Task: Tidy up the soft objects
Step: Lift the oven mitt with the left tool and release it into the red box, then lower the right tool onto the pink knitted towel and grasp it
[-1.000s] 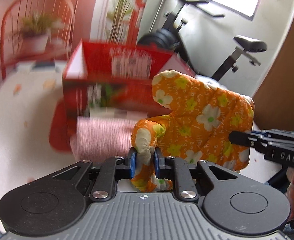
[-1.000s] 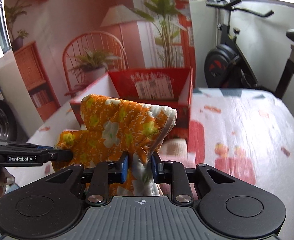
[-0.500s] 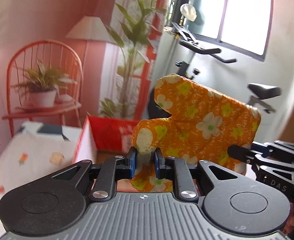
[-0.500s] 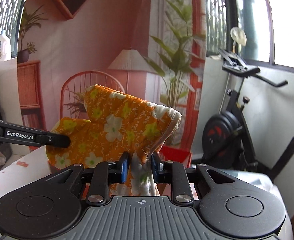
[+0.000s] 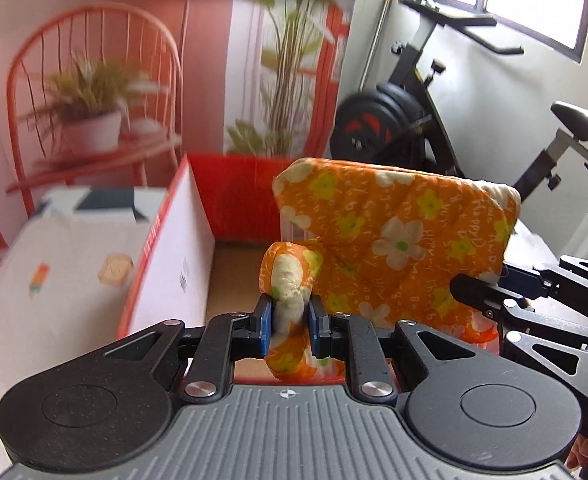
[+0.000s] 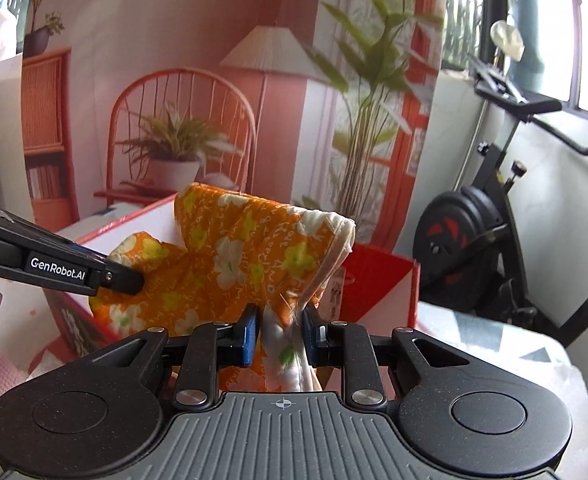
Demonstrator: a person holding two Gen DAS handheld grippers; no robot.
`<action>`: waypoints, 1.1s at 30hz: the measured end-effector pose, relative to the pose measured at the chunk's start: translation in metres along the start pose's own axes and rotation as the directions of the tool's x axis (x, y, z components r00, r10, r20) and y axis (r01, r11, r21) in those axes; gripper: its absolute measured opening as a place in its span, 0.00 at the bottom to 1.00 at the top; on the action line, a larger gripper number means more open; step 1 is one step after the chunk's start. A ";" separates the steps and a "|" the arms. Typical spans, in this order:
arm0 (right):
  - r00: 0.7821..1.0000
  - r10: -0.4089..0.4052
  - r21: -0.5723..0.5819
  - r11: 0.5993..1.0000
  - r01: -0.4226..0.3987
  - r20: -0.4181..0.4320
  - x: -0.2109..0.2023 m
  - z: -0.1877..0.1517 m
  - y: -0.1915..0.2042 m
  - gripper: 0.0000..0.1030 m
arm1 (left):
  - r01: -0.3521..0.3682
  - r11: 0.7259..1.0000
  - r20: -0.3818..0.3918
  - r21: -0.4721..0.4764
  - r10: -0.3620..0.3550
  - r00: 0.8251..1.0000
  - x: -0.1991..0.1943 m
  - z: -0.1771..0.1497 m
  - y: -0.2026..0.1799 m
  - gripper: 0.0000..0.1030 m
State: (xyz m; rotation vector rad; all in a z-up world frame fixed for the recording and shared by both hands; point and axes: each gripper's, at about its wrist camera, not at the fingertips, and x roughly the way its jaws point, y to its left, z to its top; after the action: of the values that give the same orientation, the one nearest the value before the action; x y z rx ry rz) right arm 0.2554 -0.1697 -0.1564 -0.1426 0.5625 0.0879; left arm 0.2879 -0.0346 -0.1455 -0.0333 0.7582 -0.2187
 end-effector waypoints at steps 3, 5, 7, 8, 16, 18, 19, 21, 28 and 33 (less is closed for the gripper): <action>0.999 0.017 0.019 1.000 -0.016 -0.036 0.004 -0.009 0.002 0.21 | 0.004 1.000 -0.017 0.009 -0.004 1.000 0.001 -0.005 0.001 0.19; 0.998 0.023 0.036 0.999 -0.021 -0.052 0.003 -0.014 0.004 0.21 | 0.003 1.000 -0.022 0.017 -0.002 1.000 0.002 -0.004 0.001 0.19; 0.998 0.011 0.046 0.999 -0.009 -0.062 0.004 -0.017 0.005 0.23 | -0.014 0.999 -0.018 0.037 0.015 1.000 0.001 -0.006 0.000 0.21; 0.998 -0.005 0.044 0.999 0.008 -0.060 0.003 -0.019 0.007 0.27 | -0.022 0.999 -0.012 0.047 0.022 1.000 -0.001 -0.007 -0.001 0.23; 0.994 -0.106 0.108 0.988 0.110 -0.039 -0.014 -0.025 0.000 0.47 | -0.045 0.997 0.059 0.069 0.041 0.997 -0.028 -0.014 -0.002 0.59; 0.994 -0.105 0.136 0.985 0.107 -0.022 -0.027 -0.029 -0.003 0.47 | -0.030 0.997 0.066 0.066 0.025 0.997 -0.039 -0.019 0.000 0.59; 0.995 -0.104 0.149 0.983 0.105 -0.012 -0.032 -0.031 -0.003 0.47 | -0.029 0.997 0.069 0.065 0.025 0.997 -0.045 -0.022 0.000 0.59; 0.995 -0.100 0.181 0.979 0.097 0.009 -0.048 -0.039 -0.005 0.48 | -0.031 0.998 0.068 0.059 0.027 0.997 -0.056 -0.029 0.002 0.59; 0.996 -0.084 0.282 0.956 0.079 0.007 -0.086 -0.068 -0.005 0.48 | -0.029 0.999 0.068 0.024 0.028 0.997 -0.085 -0.069 0.003 0.59; 0.996 -0.079 0.293 0.952 0.087 -0.038 -0.104 -0.092 0.003 0.51 | -0.033 0.999 0.033 -0.033 0.034 0.999 -0.088 -0.094 0.012 0.59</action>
State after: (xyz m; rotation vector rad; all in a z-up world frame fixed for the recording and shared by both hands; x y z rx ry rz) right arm 0.1193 -0.1857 -0.1781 0.1232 0.5885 -0.0806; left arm 0.1633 0.0006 -0.1554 -0.0549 0.7288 -0.1735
